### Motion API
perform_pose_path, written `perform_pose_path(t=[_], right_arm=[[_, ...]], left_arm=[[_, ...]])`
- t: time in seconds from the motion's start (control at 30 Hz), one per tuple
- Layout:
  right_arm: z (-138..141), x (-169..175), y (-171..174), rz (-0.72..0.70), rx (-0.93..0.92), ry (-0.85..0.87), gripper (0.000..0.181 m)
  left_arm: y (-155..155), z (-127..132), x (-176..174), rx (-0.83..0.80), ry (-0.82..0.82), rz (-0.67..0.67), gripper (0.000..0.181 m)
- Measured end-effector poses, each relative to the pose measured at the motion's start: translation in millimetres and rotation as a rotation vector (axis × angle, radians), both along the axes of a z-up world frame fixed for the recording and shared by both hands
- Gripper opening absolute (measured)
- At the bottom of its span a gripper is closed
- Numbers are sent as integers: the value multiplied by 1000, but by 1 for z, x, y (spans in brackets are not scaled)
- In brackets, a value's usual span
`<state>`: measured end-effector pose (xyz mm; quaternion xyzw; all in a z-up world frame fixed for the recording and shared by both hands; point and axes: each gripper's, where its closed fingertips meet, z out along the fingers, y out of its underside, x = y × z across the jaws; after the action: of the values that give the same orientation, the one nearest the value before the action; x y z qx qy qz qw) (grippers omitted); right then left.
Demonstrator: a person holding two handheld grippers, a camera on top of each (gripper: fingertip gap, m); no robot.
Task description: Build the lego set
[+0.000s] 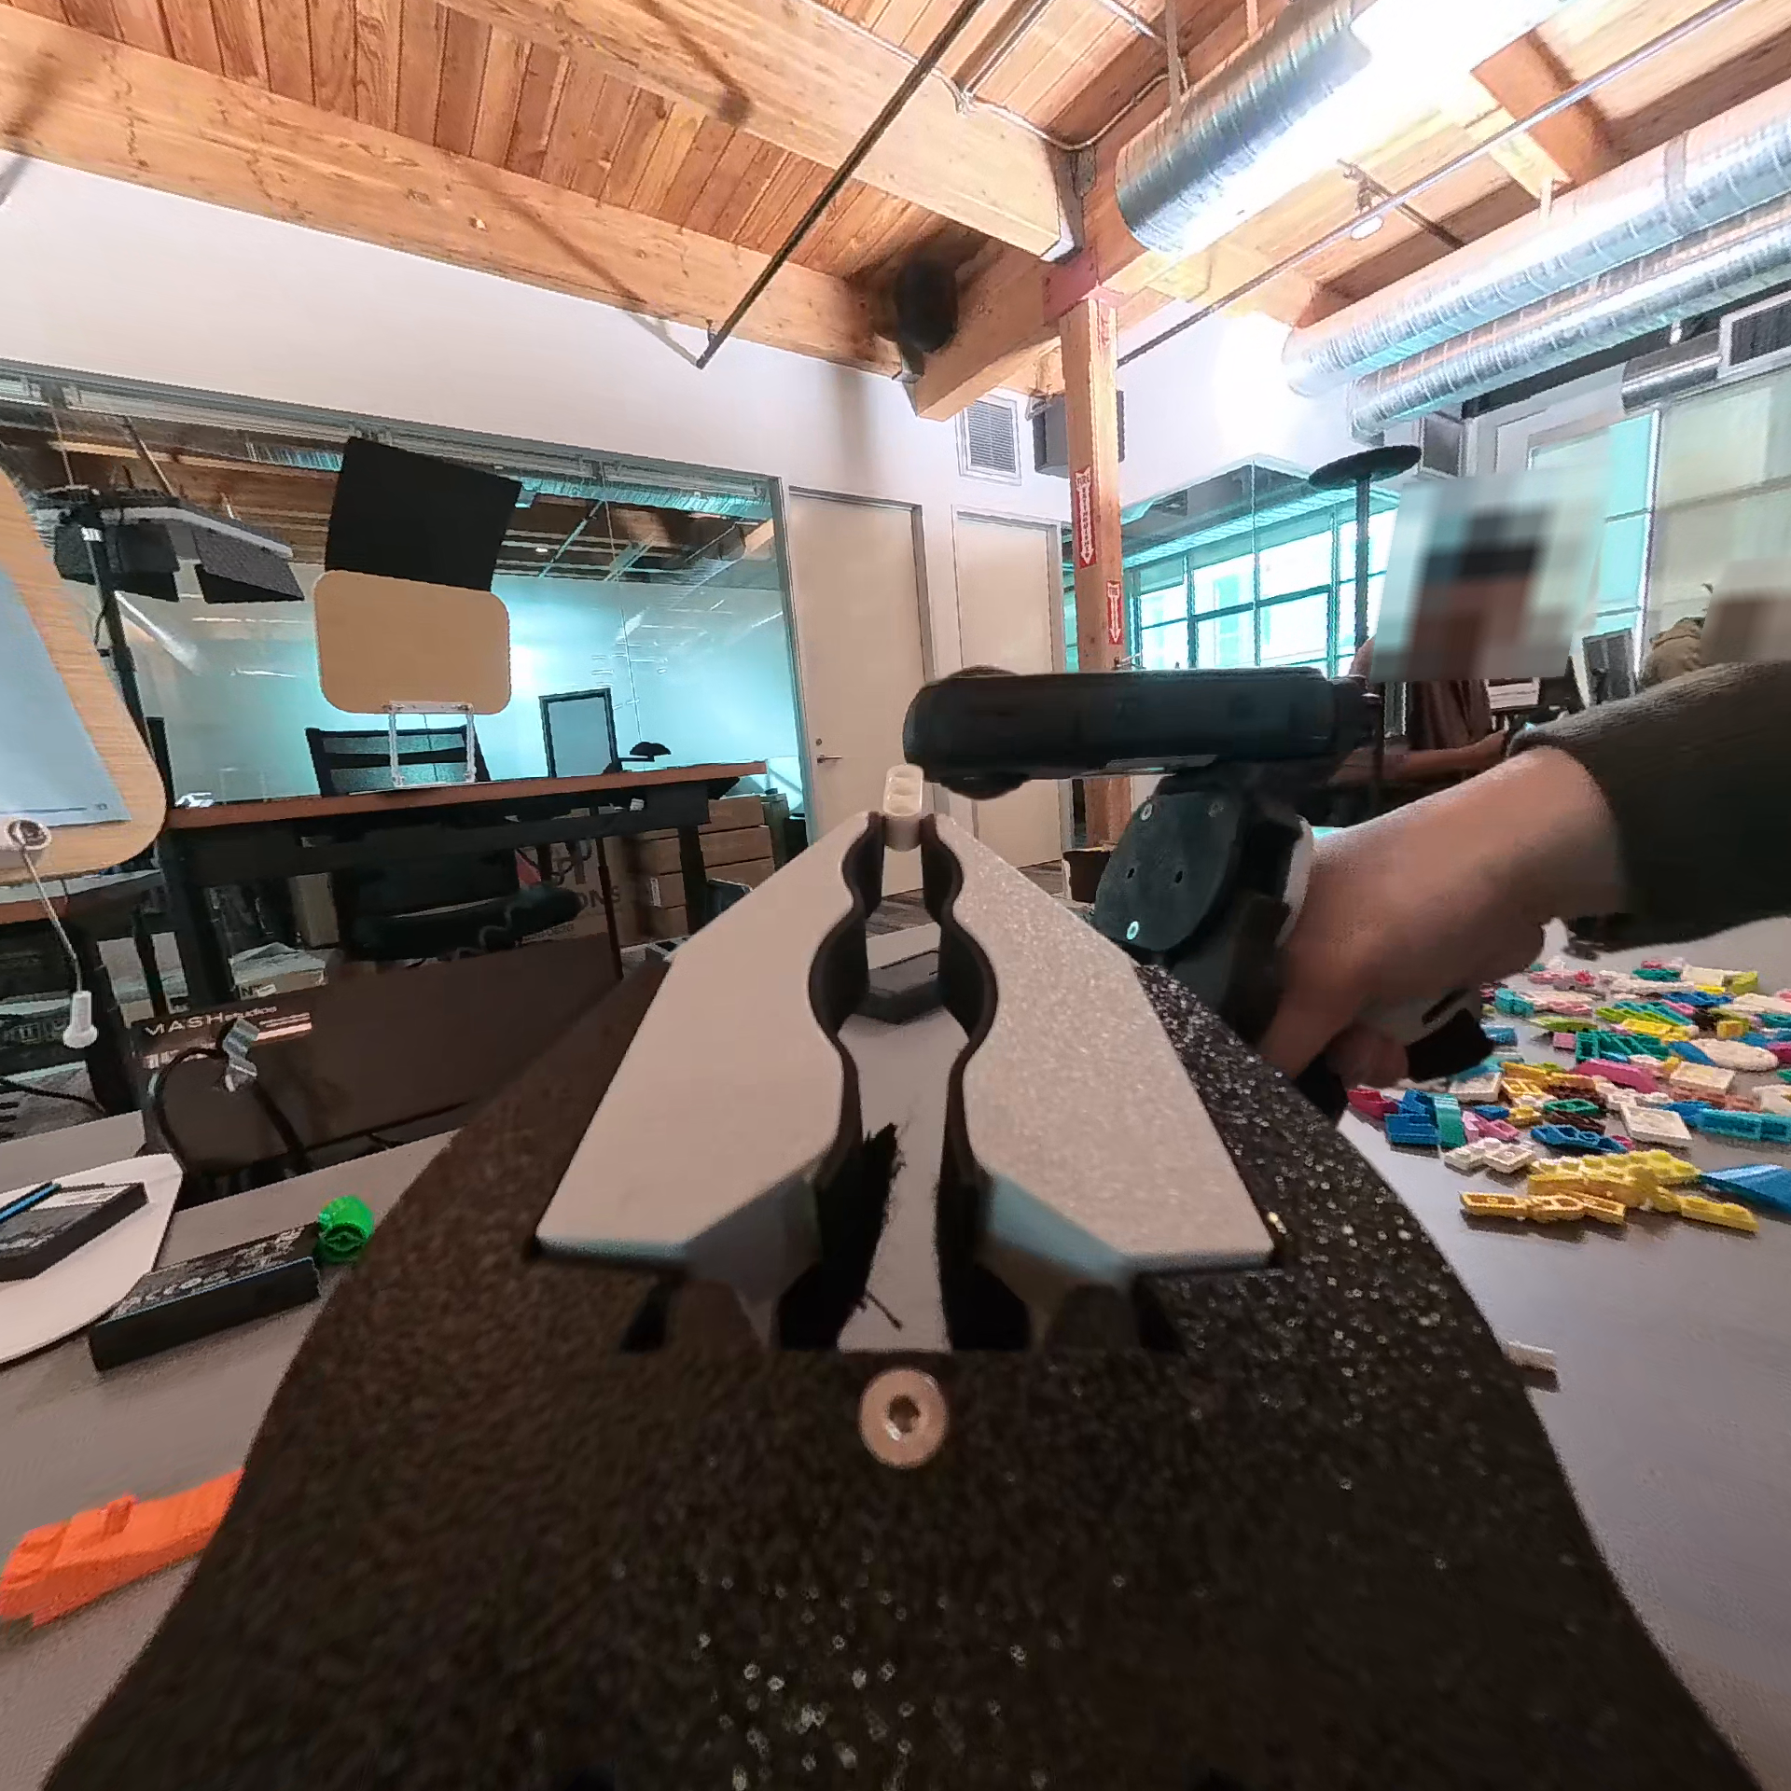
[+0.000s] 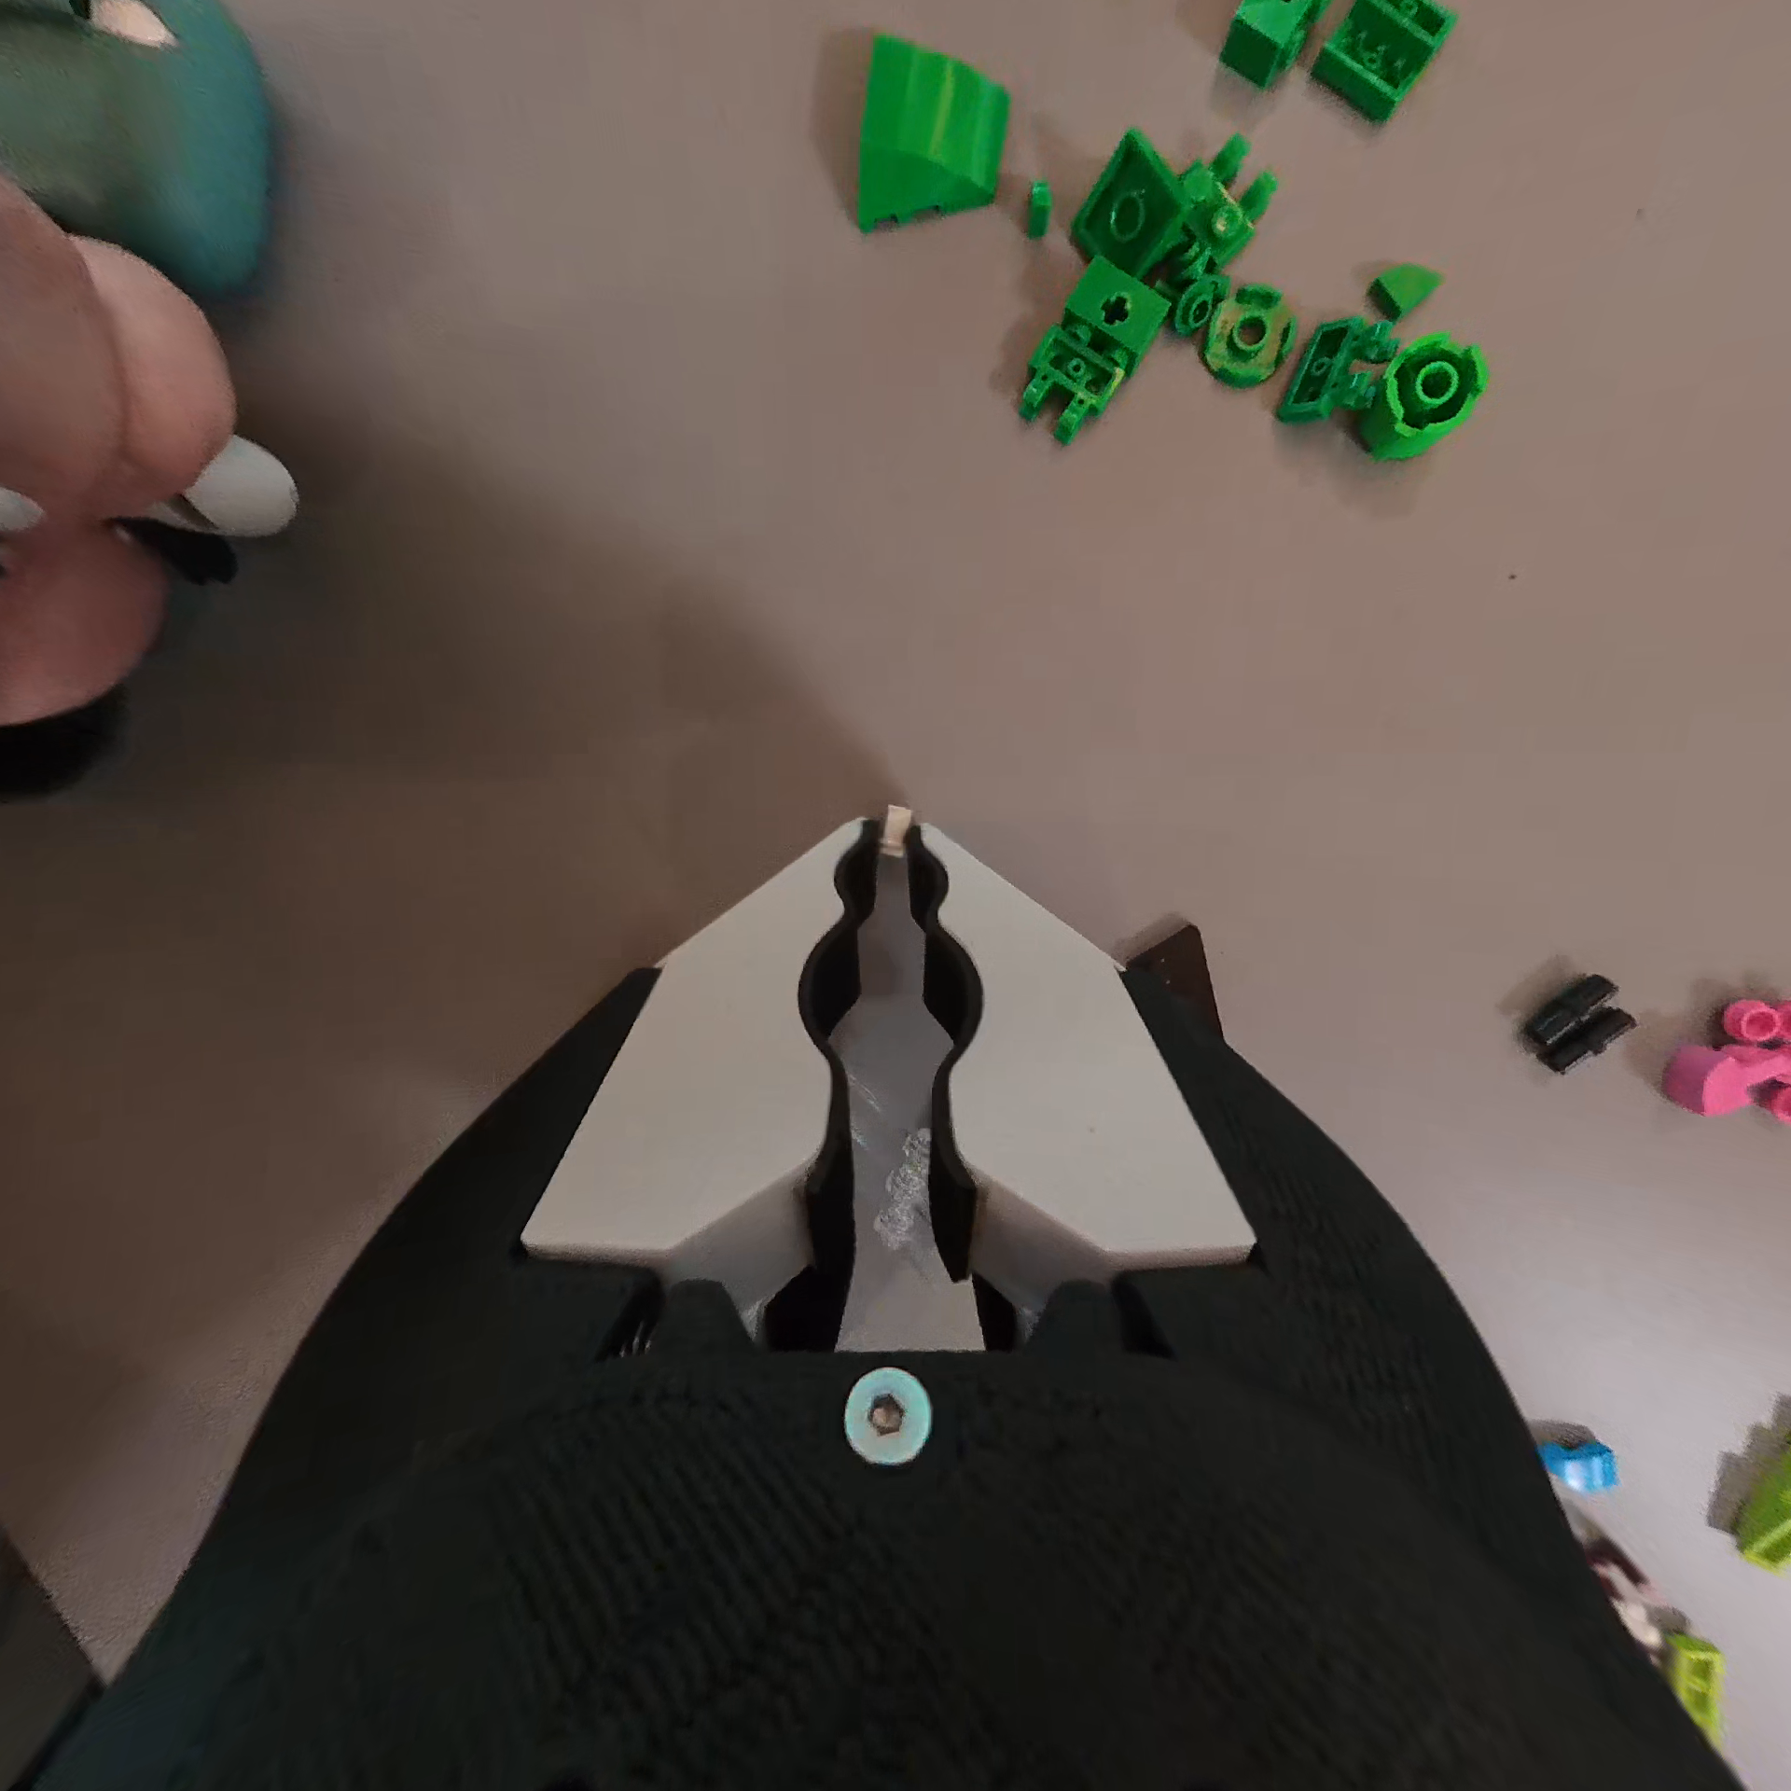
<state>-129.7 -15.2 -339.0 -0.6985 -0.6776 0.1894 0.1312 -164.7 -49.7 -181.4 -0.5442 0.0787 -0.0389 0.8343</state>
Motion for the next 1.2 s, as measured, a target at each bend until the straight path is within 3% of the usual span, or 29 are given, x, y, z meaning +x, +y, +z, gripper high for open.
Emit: perform_pose_path(t=[0.1,0.17,0.23,0.3,0.37,0.47,0.57,0.67,0.8,0.97,1.2], right_arm=[[3,9,2,100,87,-12,5],[17,18,-8,270,140,21,4],[35,41,-28,491,141,34,5],[46,67,-30,605,184,2,4],[39,96,-28,670,203,-80,4],[15,123,-25,678,201,-172,4],[-1,129,-26,658,194,-156,5],[1,123,-28,598,150,-65,6],[-1,131,-25,552,134,-28,16],[-1,143,-22,486,91,33,16],[0,131,-20,395,19,157,13]], left_arm=[[0,0,4,-1,18,-8,5],[0,0,6,-1,27,-11,5],[-1,0,7,1,34,-16,5],[-1,0,9,0,43,-25,5],[1,-2,16,-8,68,-51,5],[2,-5,27,-15,106,-81,5],[-6,-1,40,29,198,-81,5],[-9,-2,49,44,287,-64,5],[-6,-8,53,18,283,-89,5],[-2,-14,56,-14,269,-119,5],[-2,-20,67,-36,299,-163,5]])
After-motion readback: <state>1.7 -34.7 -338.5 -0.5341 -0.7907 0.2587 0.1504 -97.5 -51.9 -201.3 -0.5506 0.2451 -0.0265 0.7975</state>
